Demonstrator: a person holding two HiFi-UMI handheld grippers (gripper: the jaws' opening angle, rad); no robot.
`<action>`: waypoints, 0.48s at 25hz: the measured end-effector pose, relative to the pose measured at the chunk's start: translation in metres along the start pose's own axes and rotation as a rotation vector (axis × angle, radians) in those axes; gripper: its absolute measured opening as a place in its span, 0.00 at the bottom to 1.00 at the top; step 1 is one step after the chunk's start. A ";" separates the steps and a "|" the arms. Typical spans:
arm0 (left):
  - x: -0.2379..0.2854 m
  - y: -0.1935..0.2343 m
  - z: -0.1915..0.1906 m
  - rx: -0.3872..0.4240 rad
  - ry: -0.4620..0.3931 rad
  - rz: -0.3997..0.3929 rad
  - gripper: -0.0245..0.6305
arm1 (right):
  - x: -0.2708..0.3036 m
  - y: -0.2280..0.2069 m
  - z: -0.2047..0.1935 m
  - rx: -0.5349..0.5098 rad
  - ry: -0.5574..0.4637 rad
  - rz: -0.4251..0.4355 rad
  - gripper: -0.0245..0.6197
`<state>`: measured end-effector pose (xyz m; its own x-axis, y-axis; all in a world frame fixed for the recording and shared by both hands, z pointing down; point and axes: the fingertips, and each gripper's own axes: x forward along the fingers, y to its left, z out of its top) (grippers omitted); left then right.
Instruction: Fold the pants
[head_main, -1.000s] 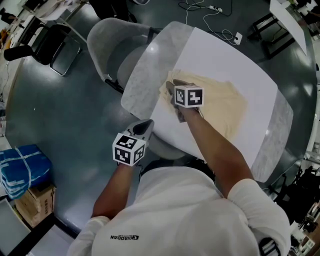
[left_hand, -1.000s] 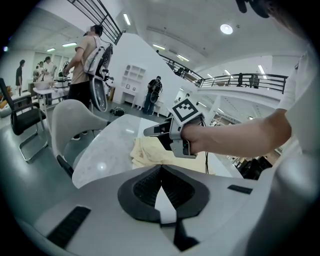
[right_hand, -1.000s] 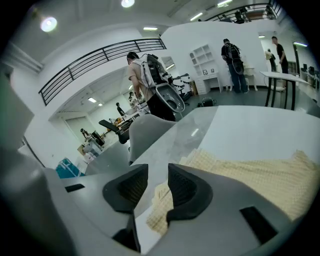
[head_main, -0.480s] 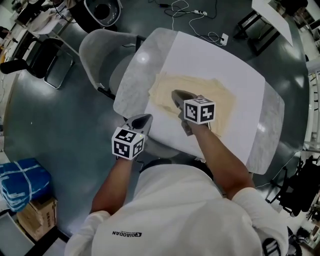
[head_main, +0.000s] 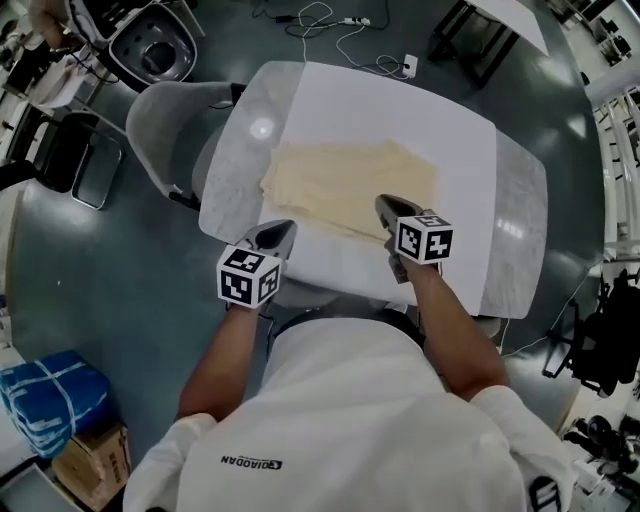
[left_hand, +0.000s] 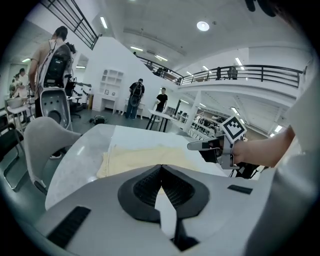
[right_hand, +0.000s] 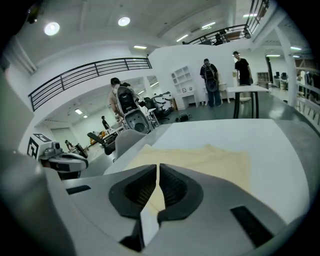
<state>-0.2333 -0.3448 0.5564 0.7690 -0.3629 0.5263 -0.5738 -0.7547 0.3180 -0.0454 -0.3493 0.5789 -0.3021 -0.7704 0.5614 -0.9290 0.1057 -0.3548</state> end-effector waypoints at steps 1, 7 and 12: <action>0.005 -0.005 0.000 0.005 0.007 -0.005 0.08 | -0.007 -0.015 -0.005 0.019 0.001 -0.023 0.10; 0.029 -0.031 0.000 0.024 0.042 -0.033 0.08 | -0.037 -0.096 -0.031 0.097 0.014 -0.147 0.10; 0.045 -0.039 -0.006 0.032 0.073 -0.026 0.08 | -0.039 -0.164 -0.047 0.115 0.055 -0.263 0.10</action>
<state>-0.1780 -0.3281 0.5718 0.7604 -0.3025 0.5748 -0.5434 -0.7809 0.3079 0.1087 -0.3072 0.6499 -0.0681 -0.7262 0.6841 -0.9475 -0.1677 -0.2723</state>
